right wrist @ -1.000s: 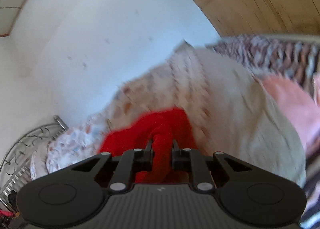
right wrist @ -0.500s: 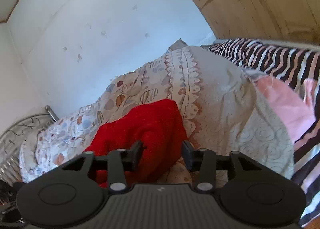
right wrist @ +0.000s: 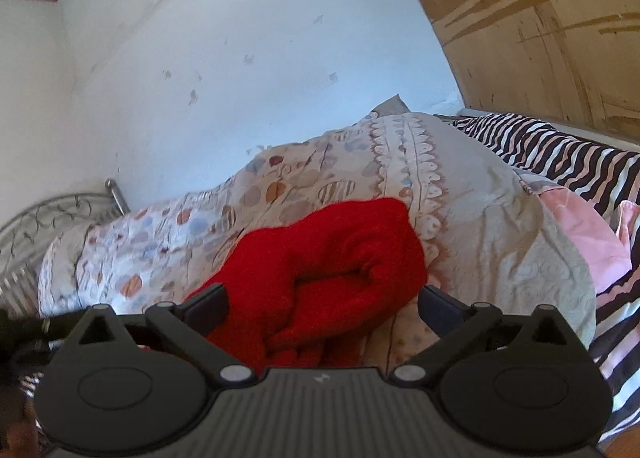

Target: Fold small clothes

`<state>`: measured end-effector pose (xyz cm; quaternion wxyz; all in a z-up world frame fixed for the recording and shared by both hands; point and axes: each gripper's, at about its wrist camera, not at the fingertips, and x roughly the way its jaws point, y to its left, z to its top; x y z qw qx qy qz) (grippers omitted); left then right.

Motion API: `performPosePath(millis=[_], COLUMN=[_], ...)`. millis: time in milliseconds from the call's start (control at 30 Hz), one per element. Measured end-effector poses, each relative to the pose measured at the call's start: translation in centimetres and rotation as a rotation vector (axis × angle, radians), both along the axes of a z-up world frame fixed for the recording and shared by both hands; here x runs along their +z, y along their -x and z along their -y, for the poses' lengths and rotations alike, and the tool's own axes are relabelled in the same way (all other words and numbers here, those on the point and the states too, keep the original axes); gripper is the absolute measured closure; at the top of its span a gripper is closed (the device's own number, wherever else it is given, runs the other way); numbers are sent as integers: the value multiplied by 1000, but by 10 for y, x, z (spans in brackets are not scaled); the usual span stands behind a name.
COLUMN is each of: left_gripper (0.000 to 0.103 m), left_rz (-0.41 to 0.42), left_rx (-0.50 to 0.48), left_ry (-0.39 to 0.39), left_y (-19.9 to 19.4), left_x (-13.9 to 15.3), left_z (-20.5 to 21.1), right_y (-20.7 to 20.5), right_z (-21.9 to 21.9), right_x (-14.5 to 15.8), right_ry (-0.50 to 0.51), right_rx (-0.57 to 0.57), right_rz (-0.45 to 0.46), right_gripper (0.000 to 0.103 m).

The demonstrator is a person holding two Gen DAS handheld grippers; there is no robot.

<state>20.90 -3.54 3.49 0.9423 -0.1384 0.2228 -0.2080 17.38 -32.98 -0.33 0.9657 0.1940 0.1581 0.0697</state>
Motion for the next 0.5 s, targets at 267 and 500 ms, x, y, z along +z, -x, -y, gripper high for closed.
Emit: performPosePath(millis=[267, 500], left_gripper=[1, 1], left_rz=[-85, -169], left_rx=[-11, -3], left_ry=[-75, -57], left_y=[-11, -9], left_x=[-22, -54], left_z=[21, 19], right_y=[14, 25], right_z=[-16, -21], right_x=[-23, -48], right_ry=[68, 79], right_rx=[-32, -52], right_rz=[-48, -31], right_gripper=[0, 0])
